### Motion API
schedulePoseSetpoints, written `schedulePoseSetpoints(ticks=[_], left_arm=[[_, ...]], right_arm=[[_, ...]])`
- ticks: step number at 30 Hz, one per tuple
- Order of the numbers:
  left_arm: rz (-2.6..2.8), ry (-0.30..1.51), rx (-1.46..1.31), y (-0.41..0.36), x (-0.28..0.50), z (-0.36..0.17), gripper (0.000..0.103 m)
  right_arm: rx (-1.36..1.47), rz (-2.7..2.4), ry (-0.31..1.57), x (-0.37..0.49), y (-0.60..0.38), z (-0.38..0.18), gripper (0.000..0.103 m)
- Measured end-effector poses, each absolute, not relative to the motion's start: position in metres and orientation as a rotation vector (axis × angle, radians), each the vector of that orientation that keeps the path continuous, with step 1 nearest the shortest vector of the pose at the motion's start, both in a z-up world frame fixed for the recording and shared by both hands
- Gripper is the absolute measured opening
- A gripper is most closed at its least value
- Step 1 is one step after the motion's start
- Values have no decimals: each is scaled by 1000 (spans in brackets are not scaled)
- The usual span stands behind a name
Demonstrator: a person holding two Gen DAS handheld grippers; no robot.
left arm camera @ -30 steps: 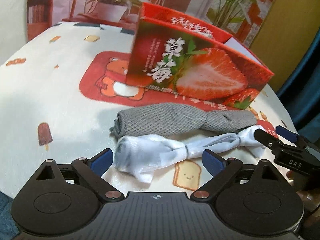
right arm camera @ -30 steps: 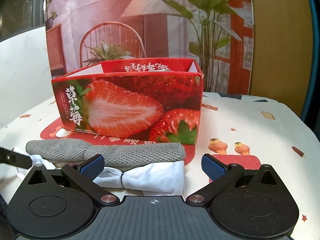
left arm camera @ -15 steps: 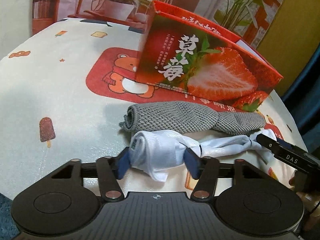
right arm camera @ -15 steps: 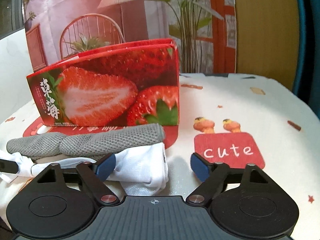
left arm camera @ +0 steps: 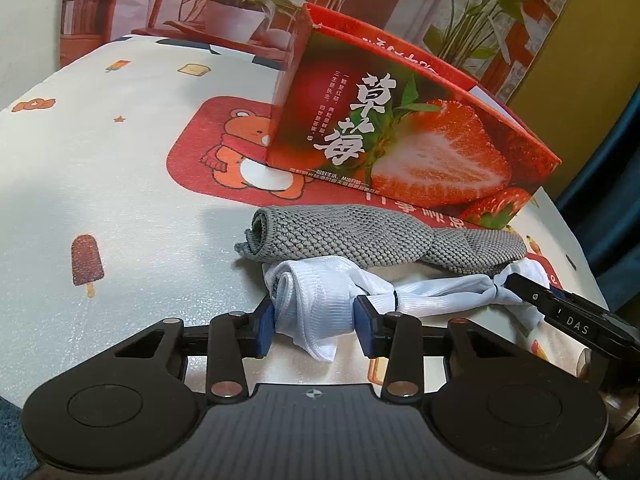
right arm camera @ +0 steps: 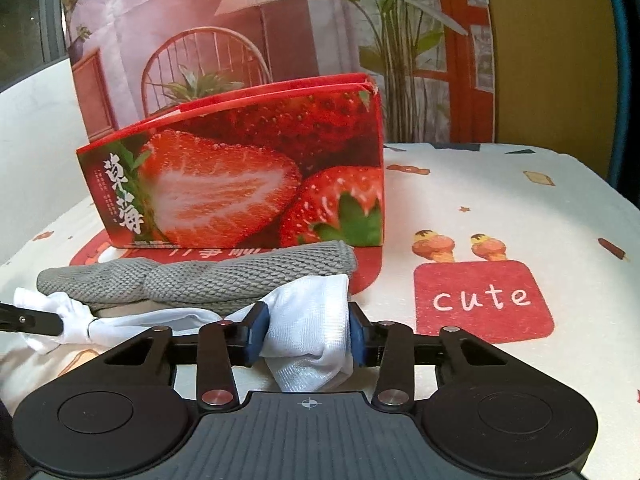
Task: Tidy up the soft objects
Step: 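Close both tools on the white cloth, then lift the white cloth with both tools into the red box and open both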
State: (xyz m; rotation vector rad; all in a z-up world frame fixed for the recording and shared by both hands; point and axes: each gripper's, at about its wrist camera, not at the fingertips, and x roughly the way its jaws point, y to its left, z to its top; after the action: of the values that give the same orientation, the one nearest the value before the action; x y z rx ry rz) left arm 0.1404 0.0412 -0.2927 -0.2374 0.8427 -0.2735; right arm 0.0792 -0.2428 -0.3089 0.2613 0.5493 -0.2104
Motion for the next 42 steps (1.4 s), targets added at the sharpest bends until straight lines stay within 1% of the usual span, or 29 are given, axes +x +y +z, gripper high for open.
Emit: schedulePoseSetpoints(ticks=[7,9,14,19,23,42], left_arm=[[-274,838,-227,40,141,-293,43],[-274,834,-236,42,140,-292,41],[-287,795,-234,44,134,-283,30],[-321,721,-184,38,126,-268,25],[-346,679,-159,34,121,-261,24],[-364,583,-172,39,120,-233,24]], right_arm=[[241,-176,552,80,-238,-309,30],[237,-173,551,80,-236,-308,30],[229,-140,524,76,-233,-303,29],[199,-83,482,71,-223,-293,27],[200,-78,461,69,-221,-287,27],[251,-106,333,53,-233,-252,27]])
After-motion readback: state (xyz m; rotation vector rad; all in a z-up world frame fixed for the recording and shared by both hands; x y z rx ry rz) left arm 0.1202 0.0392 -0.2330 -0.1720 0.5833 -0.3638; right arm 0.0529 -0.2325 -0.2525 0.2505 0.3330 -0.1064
